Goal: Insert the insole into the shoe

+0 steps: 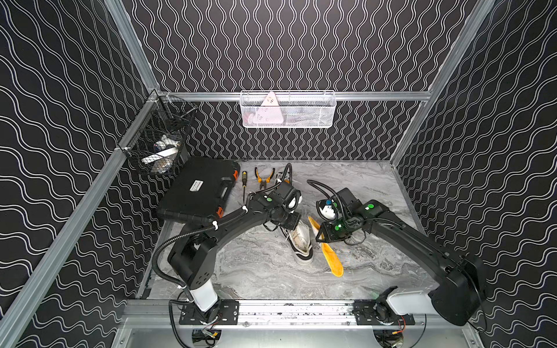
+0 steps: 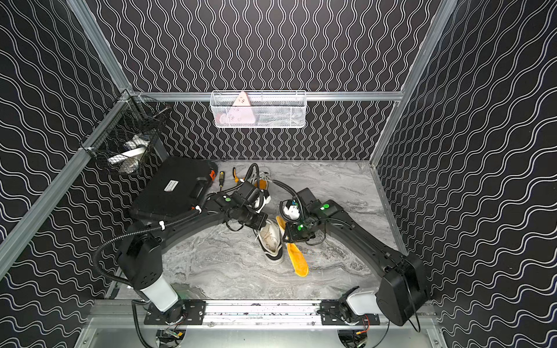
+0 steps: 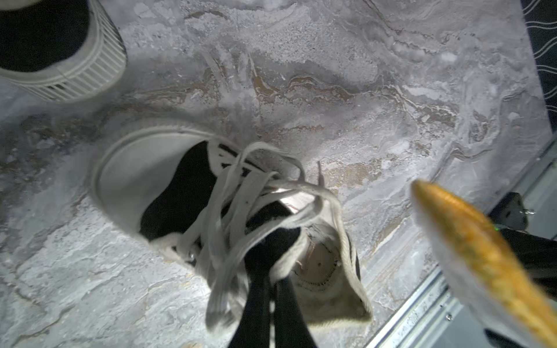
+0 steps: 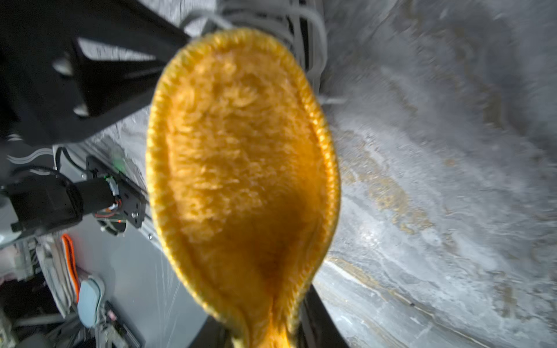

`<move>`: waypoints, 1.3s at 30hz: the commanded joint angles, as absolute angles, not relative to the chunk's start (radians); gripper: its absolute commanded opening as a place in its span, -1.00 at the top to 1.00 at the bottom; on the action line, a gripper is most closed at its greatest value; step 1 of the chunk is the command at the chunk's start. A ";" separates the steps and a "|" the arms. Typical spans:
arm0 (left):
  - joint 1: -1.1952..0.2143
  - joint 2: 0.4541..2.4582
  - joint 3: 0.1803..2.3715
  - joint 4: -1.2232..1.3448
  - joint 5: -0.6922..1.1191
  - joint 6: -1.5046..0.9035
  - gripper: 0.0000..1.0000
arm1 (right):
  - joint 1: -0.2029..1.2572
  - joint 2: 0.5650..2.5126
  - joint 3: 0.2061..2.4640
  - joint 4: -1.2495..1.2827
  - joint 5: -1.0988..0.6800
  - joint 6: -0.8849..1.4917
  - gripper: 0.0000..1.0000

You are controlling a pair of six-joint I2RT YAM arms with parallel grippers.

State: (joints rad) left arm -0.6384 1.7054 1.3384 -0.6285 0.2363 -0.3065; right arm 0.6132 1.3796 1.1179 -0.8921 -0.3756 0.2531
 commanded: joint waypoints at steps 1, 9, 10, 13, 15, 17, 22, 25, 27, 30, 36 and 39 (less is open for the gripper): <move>-0.616 1.692 1.334 -0.611 0.330 -0.391 1.00 | 0.660 1.379 1.124 -0.943 -0.445 0.259 0.40; -0.603 1.660 1.276 -0.548 0.383 -0.440 1.00 | 0.677 1.483 1.085 -0.891 -0.480 0.256 0.38; -0.602 1.658 1.270 -0.544 0.383 -0.435 1.00 | 0.676 1.511 1.095 -0.895 -0.470 0.238 0.37; -0.603 1.653 1.257 -0.534 0.393 -0.424 1.00 | 0.674 1.588 1.126 -0.902 -0.446 0.216 0.38; -0.602 1.649 1.248 -0.519 0.417 -0.422 1.00 | 0.674 1.623 1.171 -0.889 -0.430 0.230 0.38; -0.602 1.642 1.234 -0.496 0.432 -0.423 1.00 | 0.672 1.651 1.187 -0.885 -0.403 0.241 0.37; -0.602 1.641 1.212 -0.469 0.445 -0.389 1.00 | 0.671 1.712 1.255 -0.909 -0.364 0.230 0.25; -0.602 1.648 1.209 -0.450 0.458 -0.378 1.00 | 0.670 1.773 1.303 -0.936 -0.346 0.221 0.12; -0.602 1.656 1.216 -0.451 0.457 -0.375 1.00 | 0.672 1.807 1.327 -0.939 -0.334 0.214 0.09; -0.597 1.652 1.213 -0.449 0.425 -0.377 1.00 | 0.672 1.847 1.358 -0.950 -0.341 0.187 0.08; -0.582 1.645 1.184 -0.431 0.497 -0.348 1.00 | 0.671 1.841 1.347 -0.880 -0.305 0.207 -0.05; -0.580 1.637 1.171 -0.439 0.496 -0.342 1.00 | 0.671 1.839 1.371 -0.820 -0.321 0.252 -0.23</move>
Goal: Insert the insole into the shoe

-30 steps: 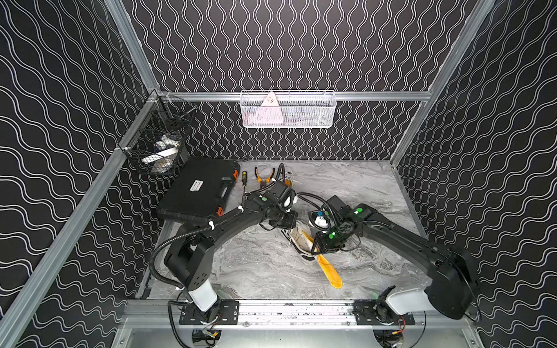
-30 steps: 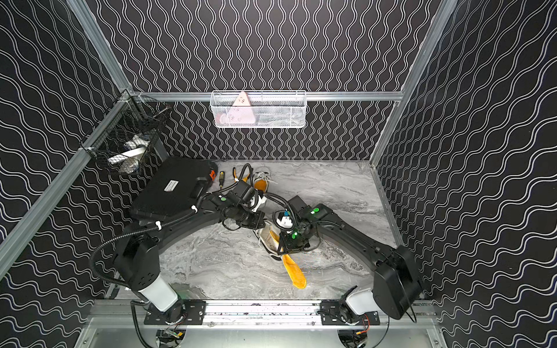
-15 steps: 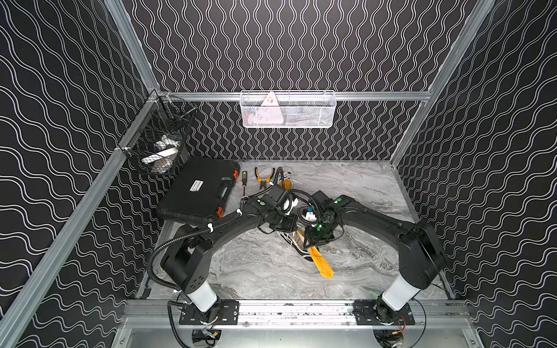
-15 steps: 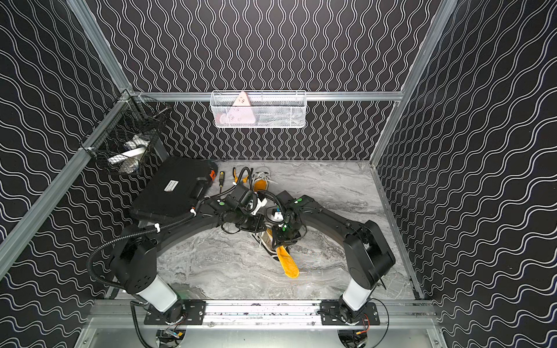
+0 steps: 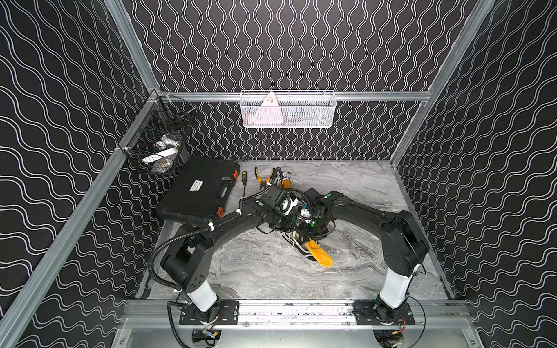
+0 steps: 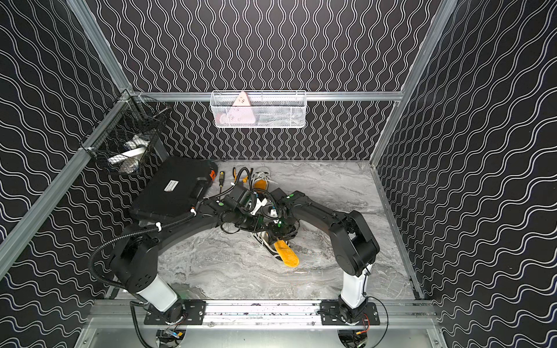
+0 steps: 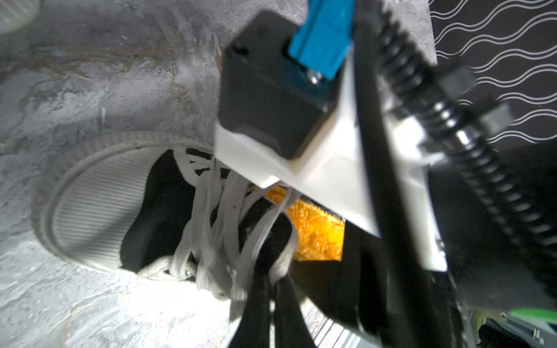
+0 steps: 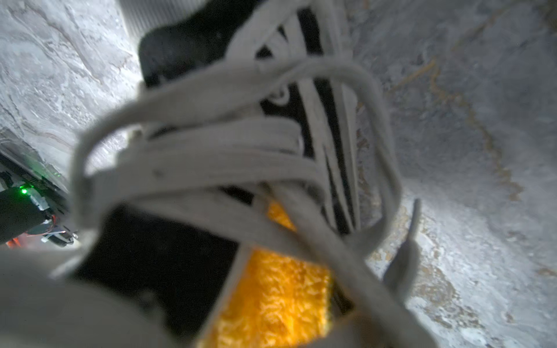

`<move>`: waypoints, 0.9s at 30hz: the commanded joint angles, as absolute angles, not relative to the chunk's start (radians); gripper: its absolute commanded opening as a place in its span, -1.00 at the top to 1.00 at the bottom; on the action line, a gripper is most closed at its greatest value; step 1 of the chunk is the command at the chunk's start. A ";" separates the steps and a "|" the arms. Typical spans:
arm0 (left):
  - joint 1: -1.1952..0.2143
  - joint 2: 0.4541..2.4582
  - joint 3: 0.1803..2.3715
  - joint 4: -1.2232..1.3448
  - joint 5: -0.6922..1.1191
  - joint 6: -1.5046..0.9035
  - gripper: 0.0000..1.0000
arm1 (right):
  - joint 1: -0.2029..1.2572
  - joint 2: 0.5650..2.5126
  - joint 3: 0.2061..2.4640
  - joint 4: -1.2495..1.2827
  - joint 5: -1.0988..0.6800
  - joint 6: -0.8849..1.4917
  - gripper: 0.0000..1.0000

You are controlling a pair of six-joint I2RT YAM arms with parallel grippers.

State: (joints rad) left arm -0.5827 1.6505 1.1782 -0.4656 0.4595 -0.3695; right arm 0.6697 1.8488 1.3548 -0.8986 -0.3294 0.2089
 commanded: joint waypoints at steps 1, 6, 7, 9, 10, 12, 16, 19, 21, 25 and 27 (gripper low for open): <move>-0.578 1.636 1.166 -0.438 0.490 -0.348 1.00 | 0.671 1.838 1.376 -0.808 -0.332 0.264 -0.28; -0.564 1.645 1.140 -0.419 0.458 -0.371 1.00 | 0.671 1.792 1.349 -0.839 -0.321 0.281 -0.44; -0.562 1.648 1.138 -0.416 0.456 -0.374 1.00 | 0.671 1.780 1.339 -0.851 -0.319 0.281 -0.44; -0.562 1.647 1.138 -0.416 0.459 -0.368 1.00 | 0.669 1.758 1.332 -0.880 -0.306 0.288 -0.45; -0.562 1.645 1.140 -0.416 0.456 -0.365 1.00 | 0.667 1.745 1.330 -0.891 -0.297 0.296 -0.45; -0.562 1.643 1.141 -0.420 0.450 -0.355 1.00 | 0.661 1.714 1.329 -0.908 -0.285 0.315 -0.46; -0.563 1.645 1.141 -0.420 0.443 -0.331 1.00 | 0.627 1.638 1.298 -0.938 -0.269 0.359 -0.39; -0.562 1.643 1.144 -0.418 0.446 -0.322 1.00 | 0.596 1.609 1.251 -0.964 -0.258 0.360 -0.32; -0.563 1.636 1.143 -0.410 0.454 -0.325 1.00 | 0.586 1.605 1.219 -0.966 -0.261 0.348 -0.25; -0.563 1.633 1.144 -0.402 0.459 -0.327 1.00 | 0.580 1.613 1.177 -0.932 -0.339 0.356 -0.15; -0.563 1.633 1.144 -0.400 0.457 -0.328 1.00 | 0.580 1.611 1.157 -0.898 -0.386 0.377 -0.05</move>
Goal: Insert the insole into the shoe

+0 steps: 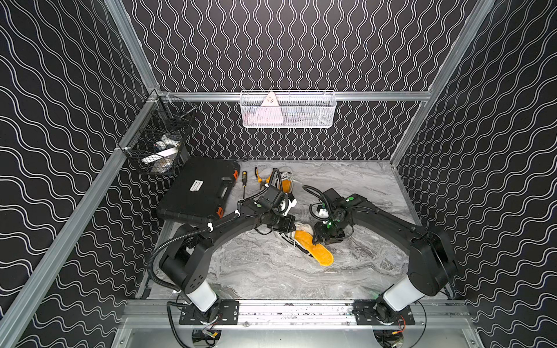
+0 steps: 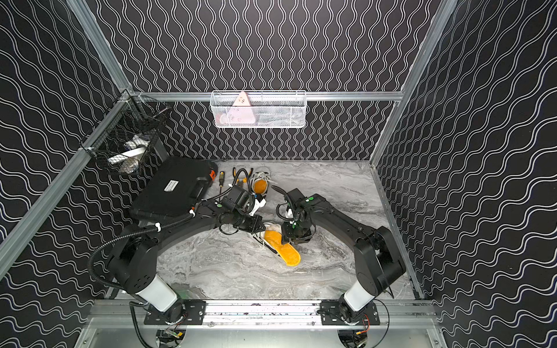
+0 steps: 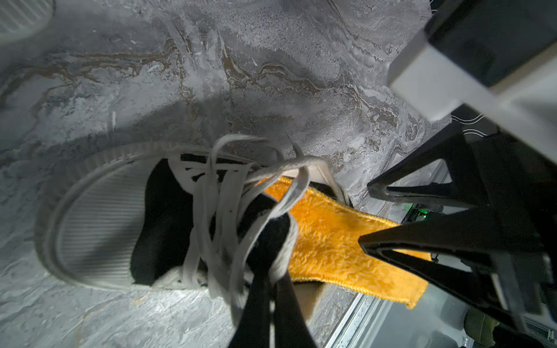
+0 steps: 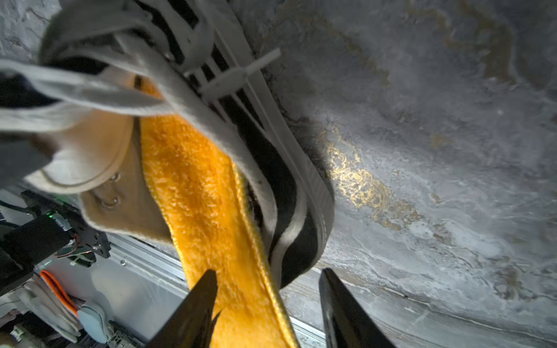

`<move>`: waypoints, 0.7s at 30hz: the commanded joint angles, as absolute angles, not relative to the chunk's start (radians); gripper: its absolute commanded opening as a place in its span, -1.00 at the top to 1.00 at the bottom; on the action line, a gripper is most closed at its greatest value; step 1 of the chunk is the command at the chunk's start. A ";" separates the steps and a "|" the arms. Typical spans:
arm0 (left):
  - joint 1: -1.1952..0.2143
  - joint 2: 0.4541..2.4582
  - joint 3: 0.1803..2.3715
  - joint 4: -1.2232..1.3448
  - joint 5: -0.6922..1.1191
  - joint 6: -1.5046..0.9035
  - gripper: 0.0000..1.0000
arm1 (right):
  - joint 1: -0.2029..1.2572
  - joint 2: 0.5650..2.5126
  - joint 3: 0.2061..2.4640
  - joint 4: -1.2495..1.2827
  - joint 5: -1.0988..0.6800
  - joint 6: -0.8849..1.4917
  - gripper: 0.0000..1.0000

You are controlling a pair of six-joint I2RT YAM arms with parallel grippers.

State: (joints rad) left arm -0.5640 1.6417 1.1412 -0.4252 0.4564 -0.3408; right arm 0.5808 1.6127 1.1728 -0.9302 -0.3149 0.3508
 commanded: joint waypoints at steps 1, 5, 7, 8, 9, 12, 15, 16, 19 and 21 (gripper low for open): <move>-0.564 1.632 1.146 -0.400 0.454 -0.329 1.00 | 0.580 1.614 1.152 -0.885 -0.407 0.387 0.02; -0.565 1.628 1.150 -0.400 0.451 -0.327 1.00 | 0.580 1.627 1.156 -0.876 -0.445 0.414 0.55; -0.573 1.627 1.155 -0.410 0.454 -0.312 1.00 | 0.580 1.625 1.156 -0.873 -0.441 0.418 0.65; -0.582 1.624 1.160 -0.422 0.454 -0.289 1.00 | 0.580 1.625 1.161 -0.876 -0.441 0.415 0.70; -0.593 1.620 1.164 -0.437 0.444 -0.262 1.00 | 0.580 1.626 1.164 -0.877 -0.443 0.410 0.74; -0.599 1.613 1.164 -0.445 0.471 -0.214 1.00 | 0.580 1.627 1.167 -0.868 -0.451 0.392 0.80; -0.600 1.599 1.162 -0.429 0.525 -0.188 1.00 | 0.581 1.646 1.189 -0.869 -0.426 0.358 0.81; -0.601 1.595 1.165 -0.429 0.526 -0.182 1.00 | 0.581 1.655 1.203 -0.876 -0.408 0.344 0.81; -0.600 1.596 1.176 -0.440 0.525 -0.167 1.00 | 0.581 1.681 1.245 -0.892 -0.356 0.305 0.81; -0.599 1.614 1.181 -0.442 0.545 -0.152 1.00 | 0.586 1.692 1.260 -0.883 -0.320 0.275 0.81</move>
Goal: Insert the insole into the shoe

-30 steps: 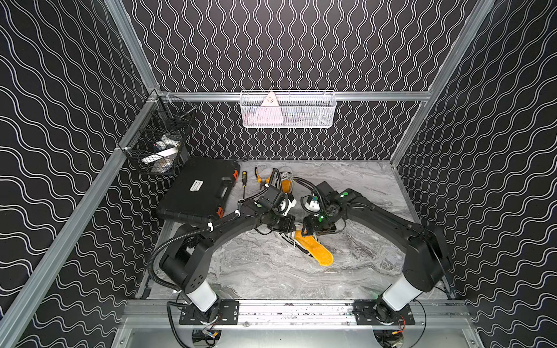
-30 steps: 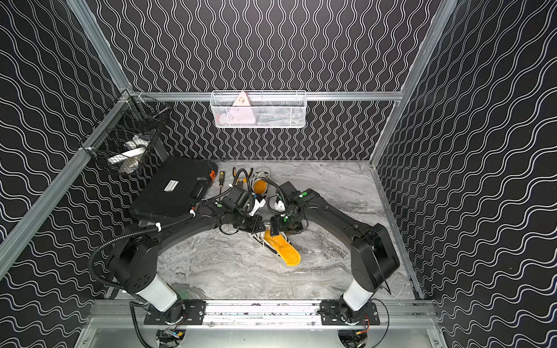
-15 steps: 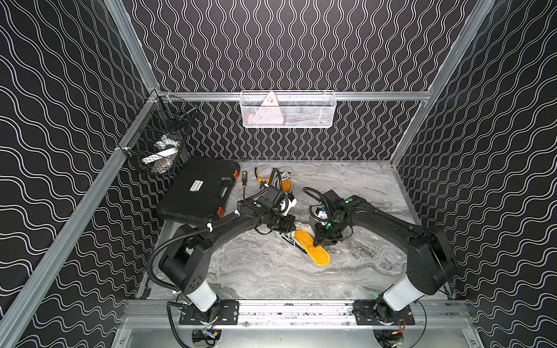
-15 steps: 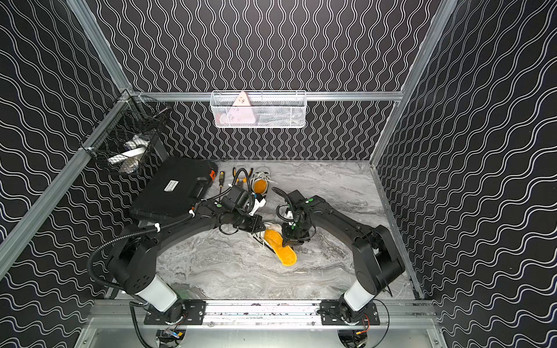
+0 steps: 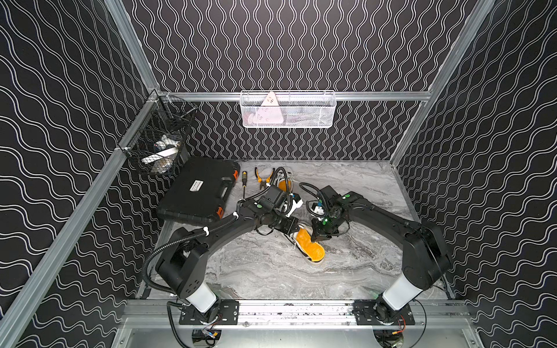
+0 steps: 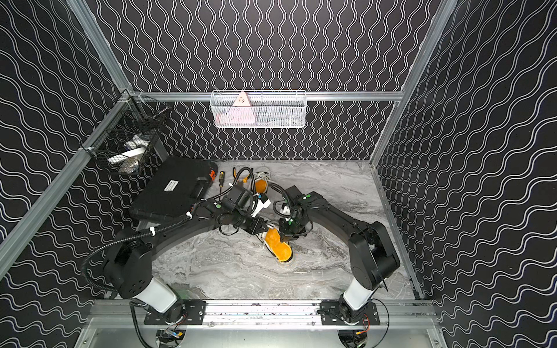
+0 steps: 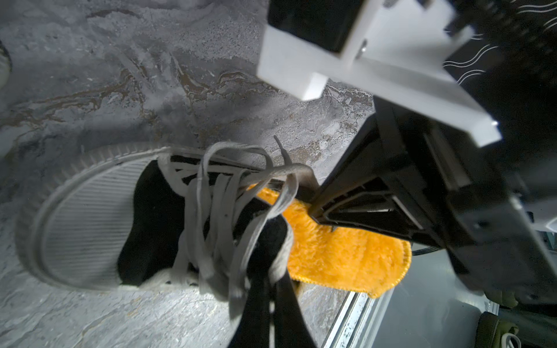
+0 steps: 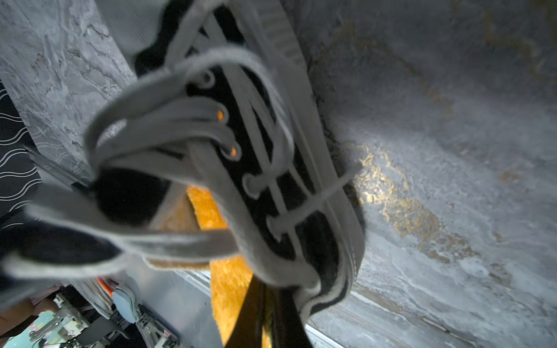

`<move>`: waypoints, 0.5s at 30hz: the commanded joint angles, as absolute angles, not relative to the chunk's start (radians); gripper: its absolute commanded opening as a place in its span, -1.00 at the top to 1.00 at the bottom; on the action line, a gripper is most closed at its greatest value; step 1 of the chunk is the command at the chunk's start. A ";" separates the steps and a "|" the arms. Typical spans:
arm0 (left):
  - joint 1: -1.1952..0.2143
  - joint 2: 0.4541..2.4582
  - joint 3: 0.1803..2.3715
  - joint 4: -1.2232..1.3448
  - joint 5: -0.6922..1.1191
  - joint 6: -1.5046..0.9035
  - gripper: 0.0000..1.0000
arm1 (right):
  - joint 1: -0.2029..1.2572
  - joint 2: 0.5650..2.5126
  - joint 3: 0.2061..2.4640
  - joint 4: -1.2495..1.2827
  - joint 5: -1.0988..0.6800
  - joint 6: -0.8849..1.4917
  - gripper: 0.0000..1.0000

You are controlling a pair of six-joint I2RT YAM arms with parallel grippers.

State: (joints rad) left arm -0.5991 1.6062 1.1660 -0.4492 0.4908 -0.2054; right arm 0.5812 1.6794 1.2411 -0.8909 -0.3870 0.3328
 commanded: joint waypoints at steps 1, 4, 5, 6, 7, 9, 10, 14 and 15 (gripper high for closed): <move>-0.599 1.621 1.181 -0.439 0.555 -0.151 1.00 | 0.585 1.697 1.264 -0.870 -0.309 0.265 0.81; -0.598 1.635 1.178 -0.421 0.558 -0.165 1.00 | 0.591 1.727 1.287 -0.842 -0.301 0.255 0.81; -0.598 1.636 1.179 -0.418 0.558 -0.169 1.00 | 0.596 1.734 1.292 -0.832 -0.297 0.258 0.80; -0.599 1.636 1.178 -0.416 0.557 -0.170 1.00 | 0.602 1.737 1.288 -0.812 -0.297 0.263 0.80; -0.599 1.635 1.177 -0.415 0.557 -0.171 1.00 | 0.607 1.739 1.281 -0.793 -0.299 0.271 0.81; -0.600 1.635 1.178 -0.420 0.548 -0.170 1.00 | 0.608 1.744 1.265 -0.749 -0.306 0.297 0.80; -0.599 1.635 1.179 -0.424 0.542 -0.170 1.00 | 0.609 1.745 1.261 -0.731 -0.311 0.312 0.80; -0.597 1.634 1.164 -0.412 0.515 -0.198 1.00 | 0.614 1.732 1.234 -0.656 -0.286 0.389 0.75; -0.597 1.630 1.158 -0.407 0.496 -0.211 1.00 | 0.614 1.726 1.226 -0.652 -0.265 0.404 0.72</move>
State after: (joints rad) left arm -0.5972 1.6352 1.1664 -0.4442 0.4999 -0.1890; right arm 0.6109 1.7386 1.2396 -0.7303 -0.3096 0.3439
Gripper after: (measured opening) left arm 0.065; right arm 0.130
